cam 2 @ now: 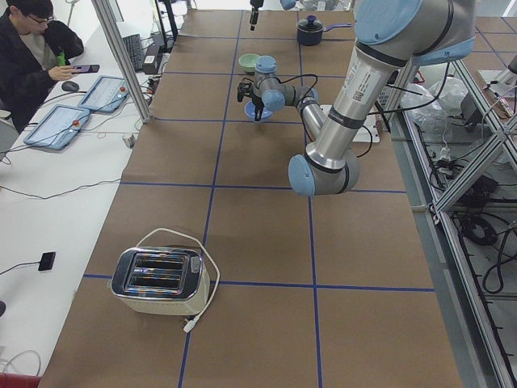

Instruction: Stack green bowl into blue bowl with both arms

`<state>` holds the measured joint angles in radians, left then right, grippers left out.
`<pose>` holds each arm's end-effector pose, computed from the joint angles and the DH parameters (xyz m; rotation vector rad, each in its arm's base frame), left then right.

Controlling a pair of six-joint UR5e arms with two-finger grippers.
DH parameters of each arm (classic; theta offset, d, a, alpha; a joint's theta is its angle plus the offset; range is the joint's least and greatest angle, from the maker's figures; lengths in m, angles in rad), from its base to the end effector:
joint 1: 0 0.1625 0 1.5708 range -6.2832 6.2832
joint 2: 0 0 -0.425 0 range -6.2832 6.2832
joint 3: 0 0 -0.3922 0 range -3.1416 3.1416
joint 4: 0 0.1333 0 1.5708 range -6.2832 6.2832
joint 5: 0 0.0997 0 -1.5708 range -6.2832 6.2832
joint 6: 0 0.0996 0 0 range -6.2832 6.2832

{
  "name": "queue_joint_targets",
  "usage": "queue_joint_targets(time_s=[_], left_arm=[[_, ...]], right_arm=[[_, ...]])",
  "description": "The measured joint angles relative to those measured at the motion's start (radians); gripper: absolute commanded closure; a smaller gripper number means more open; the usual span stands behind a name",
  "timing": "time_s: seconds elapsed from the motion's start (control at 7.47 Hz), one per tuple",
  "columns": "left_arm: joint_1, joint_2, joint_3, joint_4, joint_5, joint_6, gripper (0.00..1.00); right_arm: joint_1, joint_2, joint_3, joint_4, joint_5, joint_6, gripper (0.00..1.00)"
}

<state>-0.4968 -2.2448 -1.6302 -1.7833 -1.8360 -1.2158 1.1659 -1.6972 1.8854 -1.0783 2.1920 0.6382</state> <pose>0.5580 -0.4245 0.2074 0.1651 0.9568 -0.0051 -0.1120 -0.4526 0.5109 0.2729 -0.8437 0.0065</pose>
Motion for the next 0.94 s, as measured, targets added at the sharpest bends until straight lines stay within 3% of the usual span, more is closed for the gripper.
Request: queue_joint_targets(time_s=[0.13, 0.27, 0.4, 0.54, 0.94], left_arm=[[0.006, -0.009, 0.021, 0.0, 0.004, 0.001, 1.0], [0.011, -0.012, 0.03, -0.001, 0.006, 0.002, 0.88], [0.013, -0.013, 0.033, -0.001, 0.006, 0.002, 0.32], [0.015, -0.013, 0.034, -0.001, 0.007, 0.002, 0.02], [0.004, 0.001, -0.038, 0.019, 0.015, 0.006, 0.02]], right_arm=[[0.0, 0.0, 0.0, 0.0, 0.0, 0.0, 0.0], [0.0, 0.0, -0.001, 0.001, 0.0, 0.0, 0.0], [0.0, 0.0, -0.001, 0.0, 0.0, 0.0, 0.0], [0.0, 0.0, -0.001, 0.0, 0.0, 0.0, 0.0], [0.0, 0.001, 0.0, 0.002, 0.001, -0.002, 0.0]])
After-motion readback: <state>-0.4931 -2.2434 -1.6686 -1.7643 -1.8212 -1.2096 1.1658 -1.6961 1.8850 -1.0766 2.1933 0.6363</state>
